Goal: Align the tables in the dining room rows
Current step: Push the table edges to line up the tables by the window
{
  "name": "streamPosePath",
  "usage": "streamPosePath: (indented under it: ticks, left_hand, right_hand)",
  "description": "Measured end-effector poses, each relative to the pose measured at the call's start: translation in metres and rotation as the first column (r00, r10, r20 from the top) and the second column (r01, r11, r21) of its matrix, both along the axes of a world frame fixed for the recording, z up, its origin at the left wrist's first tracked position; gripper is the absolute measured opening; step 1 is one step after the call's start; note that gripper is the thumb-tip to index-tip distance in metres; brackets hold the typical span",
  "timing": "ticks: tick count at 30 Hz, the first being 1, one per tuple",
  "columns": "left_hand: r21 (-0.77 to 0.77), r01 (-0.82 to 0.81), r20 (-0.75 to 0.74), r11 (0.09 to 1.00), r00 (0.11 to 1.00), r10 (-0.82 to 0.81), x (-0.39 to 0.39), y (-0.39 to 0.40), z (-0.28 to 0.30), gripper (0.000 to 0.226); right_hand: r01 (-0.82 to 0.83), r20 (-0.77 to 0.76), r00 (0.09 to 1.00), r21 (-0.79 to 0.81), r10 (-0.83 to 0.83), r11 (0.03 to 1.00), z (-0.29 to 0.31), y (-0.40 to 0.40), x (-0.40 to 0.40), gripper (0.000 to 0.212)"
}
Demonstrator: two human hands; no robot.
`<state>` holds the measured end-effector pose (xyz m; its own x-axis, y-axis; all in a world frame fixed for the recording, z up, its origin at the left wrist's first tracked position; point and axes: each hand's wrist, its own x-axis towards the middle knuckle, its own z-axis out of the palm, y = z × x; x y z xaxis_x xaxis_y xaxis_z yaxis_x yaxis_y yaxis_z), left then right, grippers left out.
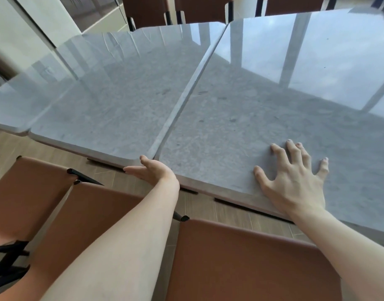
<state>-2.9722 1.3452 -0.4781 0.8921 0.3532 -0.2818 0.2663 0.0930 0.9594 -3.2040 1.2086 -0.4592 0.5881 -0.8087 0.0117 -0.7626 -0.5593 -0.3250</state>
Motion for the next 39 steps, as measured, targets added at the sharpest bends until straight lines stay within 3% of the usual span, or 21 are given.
streamPosePath:
  ticks: [39]
  left_hand:
    - [0.028, -0.031, 0.064, 0.999, 0.998, 0.029, -0.0001, -0.0012, -0.0064, 0.063]
  right_hand:
    - [0.015, 0.035, 0.999, -0.009, -0.015, 1.000, -0.0010, 0.0016, -0.0004, 0.071]
